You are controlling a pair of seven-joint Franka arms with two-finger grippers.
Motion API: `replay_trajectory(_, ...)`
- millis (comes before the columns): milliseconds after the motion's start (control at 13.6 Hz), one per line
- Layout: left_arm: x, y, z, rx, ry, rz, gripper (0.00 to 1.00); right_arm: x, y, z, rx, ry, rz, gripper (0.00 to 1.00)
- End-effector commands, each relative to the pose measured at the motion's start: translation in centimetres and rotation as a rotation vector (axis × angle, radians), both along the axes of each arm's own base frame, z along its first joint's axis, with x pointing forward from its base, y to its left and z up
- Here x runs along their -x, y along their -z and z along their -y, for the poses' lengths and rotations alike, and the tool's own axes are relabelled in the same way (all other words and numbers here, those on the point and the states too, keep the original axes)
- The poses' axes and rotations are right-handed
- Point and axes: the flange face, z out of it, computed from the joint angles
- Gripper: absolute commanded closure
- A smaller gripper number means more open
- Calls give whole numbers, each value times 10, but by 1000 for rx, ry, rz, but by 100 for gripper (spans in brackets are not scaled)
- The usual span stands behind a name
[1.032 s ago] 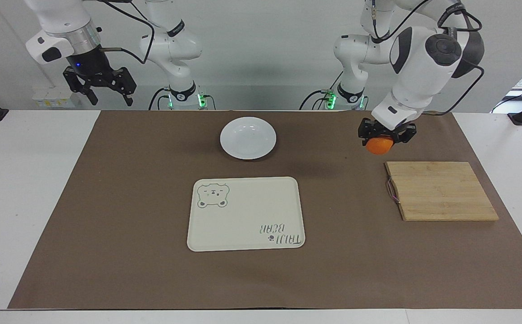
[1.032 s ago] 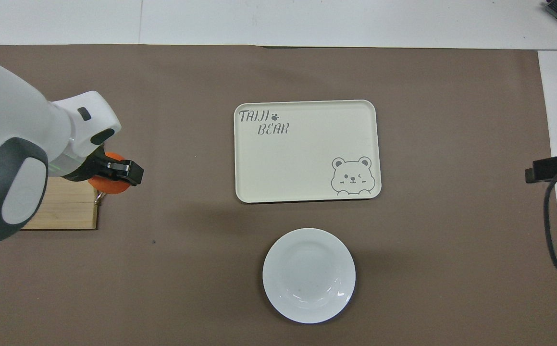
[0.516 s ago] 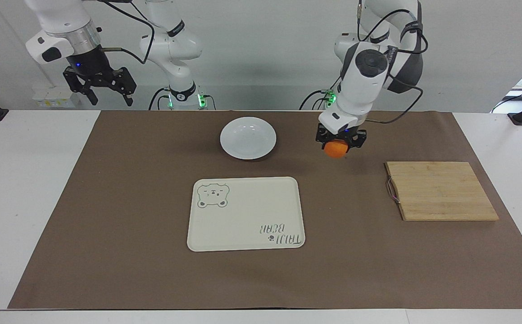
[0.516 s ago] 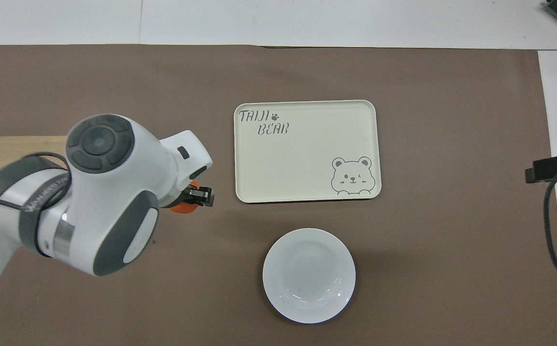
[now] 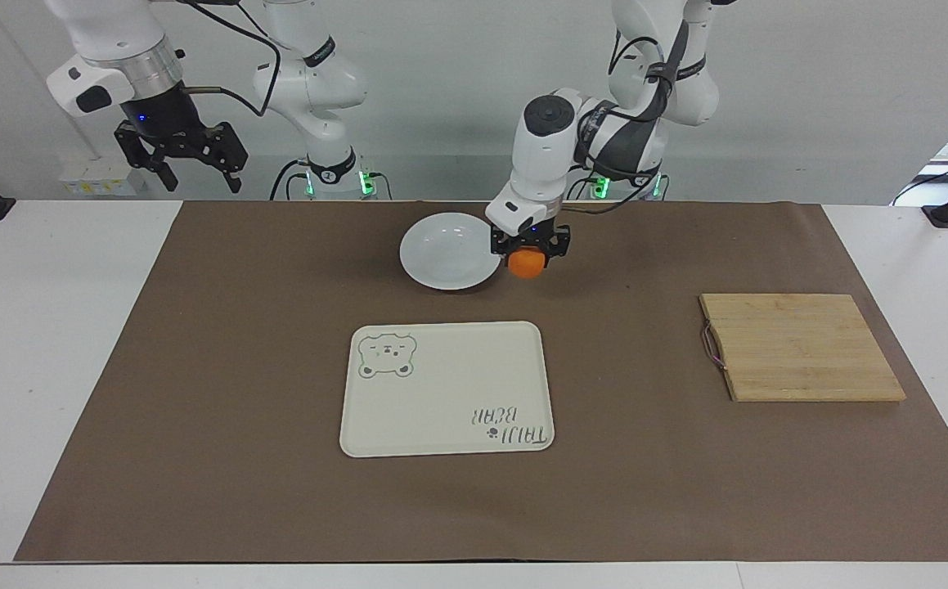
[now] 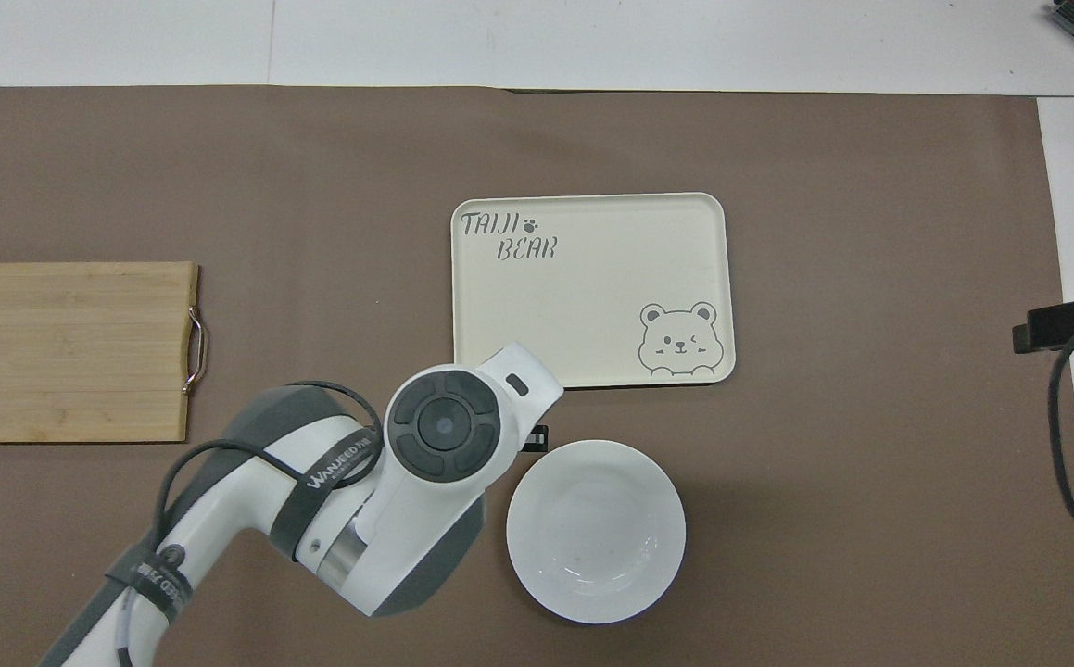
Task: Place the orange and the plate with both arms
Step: 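Lower the orange onto the white plate and open the left gripper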
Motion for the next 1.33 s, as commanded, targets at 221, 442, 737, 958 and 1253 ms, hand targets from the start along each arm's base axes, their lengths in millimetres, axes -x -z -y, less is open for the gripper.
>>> replay_trajectory(221,54,33,63,46,-103,31,100,-1,-2,-1,10,18,10,0)
replay_trajectory(442,66,48,75,49,-114,31,100,-1,-2,-1,10,18,10,0)
replay_trajectory(737,87,74,93,39,-123,23,100,3,-2,-3,9,12,-8,0)
replay_trajectory(958,87,73,93,38,-193,22,0,4,0,-9,8,-20,-17,0)
replay_trajectory(1253,73,42,83,64,-222,44,0,4,20,-12,-105,-25,-31,0)
